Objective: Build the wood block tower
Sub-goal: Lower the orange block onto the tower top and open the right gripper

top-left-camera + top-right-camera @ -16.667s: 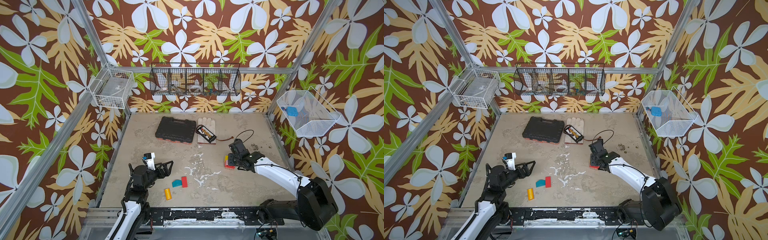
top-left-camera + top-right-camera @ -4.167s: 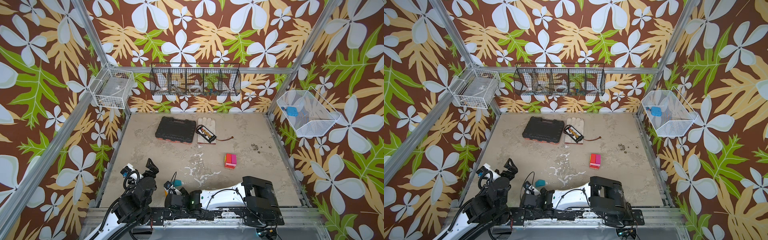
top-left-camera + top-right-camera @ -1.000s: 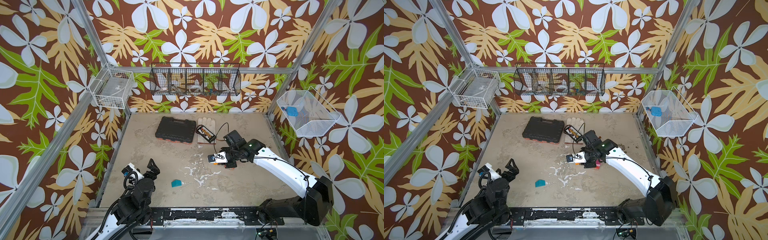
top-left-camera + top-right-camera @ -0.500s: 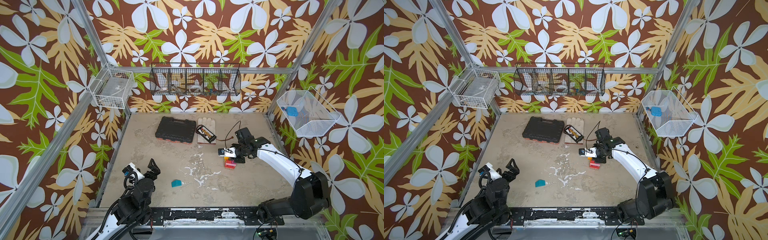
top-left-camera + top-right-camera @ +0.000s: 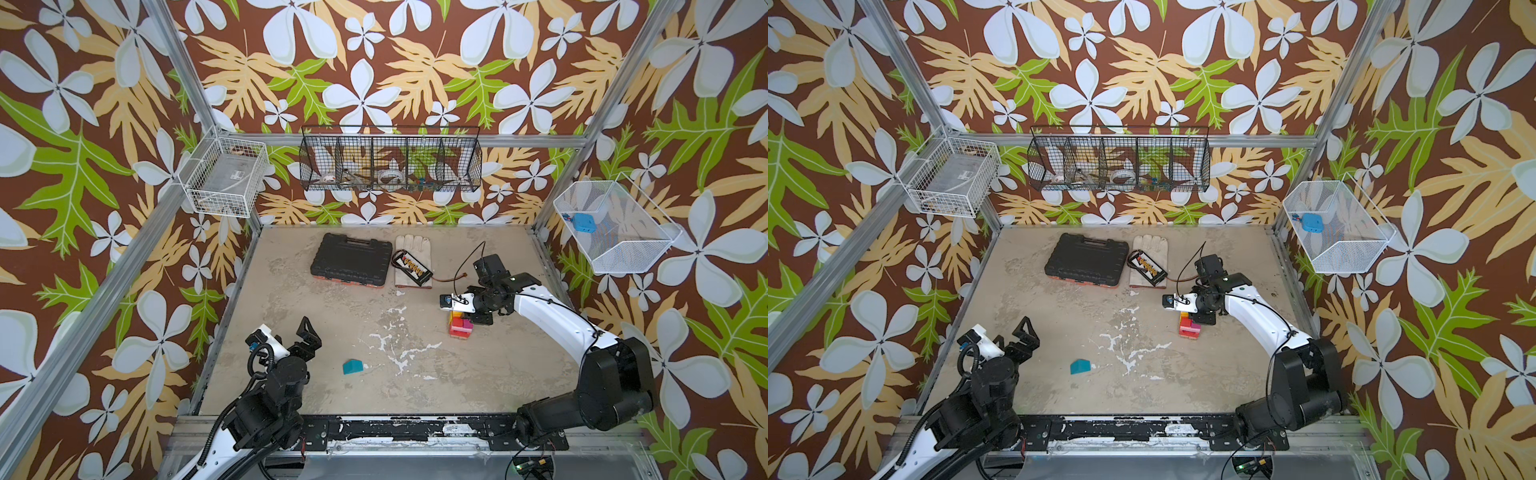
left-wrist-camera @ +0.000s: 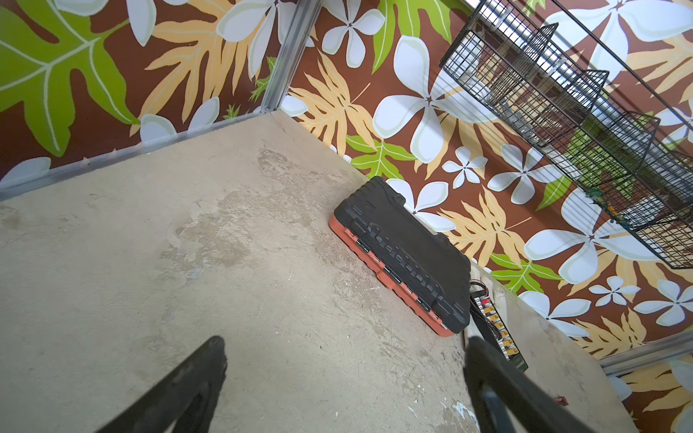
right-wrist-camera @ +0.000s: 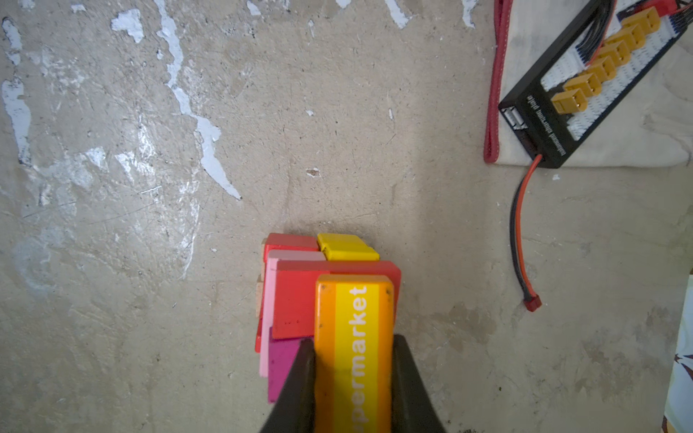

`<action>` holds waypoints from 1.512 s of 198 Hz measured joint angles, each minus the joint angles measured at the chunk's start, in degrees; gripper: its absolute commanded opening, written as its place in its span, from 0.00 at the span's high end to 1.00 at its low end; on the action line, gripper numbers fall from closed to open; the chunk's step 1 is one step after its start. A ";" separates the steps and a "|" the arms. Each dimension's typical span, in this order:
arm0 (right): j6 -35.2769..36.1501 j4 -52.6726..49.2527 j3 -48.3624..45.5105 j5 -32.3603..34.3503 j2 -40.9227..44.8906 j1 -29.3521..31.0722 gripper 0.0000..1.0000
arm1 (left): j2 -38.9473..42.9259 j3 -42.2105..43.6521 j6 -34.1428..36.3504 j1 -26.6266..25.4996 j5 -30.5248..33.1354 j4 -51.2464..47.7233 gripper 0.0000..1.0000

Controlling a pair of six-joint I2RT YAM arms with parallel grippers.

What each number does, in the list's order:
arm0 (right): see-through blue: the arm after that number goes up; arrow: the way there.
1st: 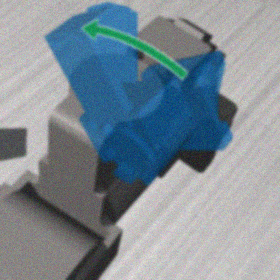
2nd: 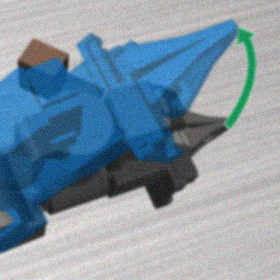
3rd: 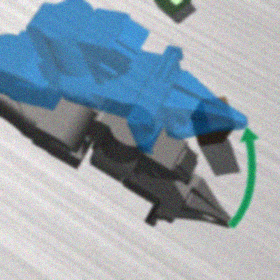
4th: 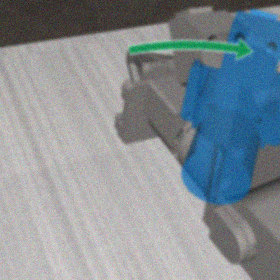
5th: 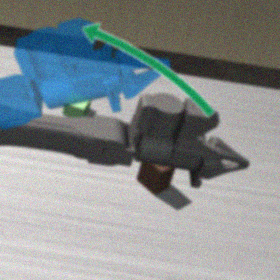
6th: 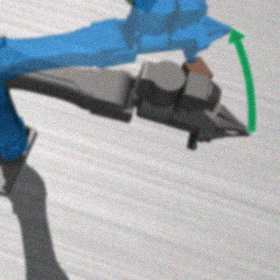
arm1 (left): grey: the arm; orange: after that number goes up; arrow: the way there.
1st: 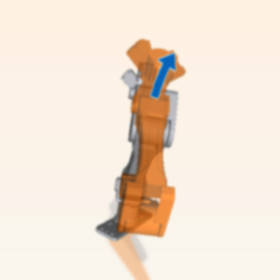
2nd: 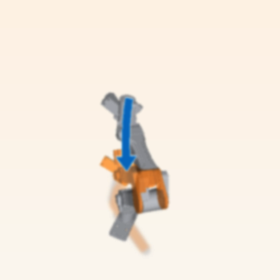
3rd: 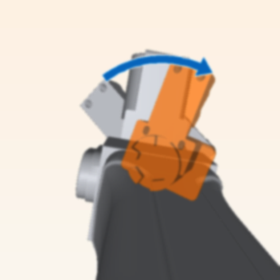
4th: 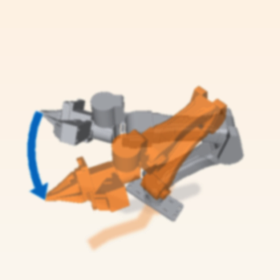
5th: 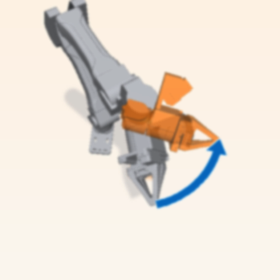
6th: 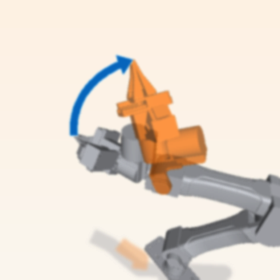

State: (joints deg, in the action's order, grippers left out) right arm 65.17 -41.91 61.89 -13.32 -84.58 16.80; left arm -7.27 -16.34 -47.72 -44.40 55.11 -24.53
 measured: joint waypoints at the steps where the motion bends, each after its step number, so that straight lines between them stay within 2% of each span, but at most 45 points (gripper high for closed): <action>1: 0.00 0.00 0.00 0.00 -0.02 0.00 1.00 | 0.00 0.00 0.00 0.00 0.00 0.02 0.00; 94: 0.00 0.31 0.04 0.00 -1.33 -0.24 1.00 | 0.07 0.00 0.02 0.00 -0.09 0.07 0.00; 105: 0.00 0.31 -0.04 0.04 -1.33 -0.24 0.90 | 0.09 0.00 0.02 0.00 -0.09 0.07 0.00; 127: 0.02 0.52 -0.28 0.00 -1.33 -0.24 0.77 | 0.13 0.00 0.02 0.00 -0.09 0.07 0.00; 185: 0.07 1.29 -0.92 0.17 -1.25 -0.24 0.72 | 0.17 0.00 0.02 0.00 -0.09 0.07 0.00; 270: 0.46 1.16 -1.11 1.25 -0.92 -0.24 0.47 | 0.24 0.00 0.02 0.00 -0.09 0.07 0.00; 300: 0.15 0.44 0.17 -0.57 -0.07 -0.28 0.42 | 0.24 0.07 0.02 0.00 -0.09 0.09 0.00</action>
State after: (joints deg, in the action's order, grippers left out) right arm 65.32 -41.47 62.06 -13.89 -84.64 16.51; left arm -7.03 -16.27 -47.70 -44.40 55.02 -24.45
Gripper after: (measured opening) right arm 0.559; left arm 0.997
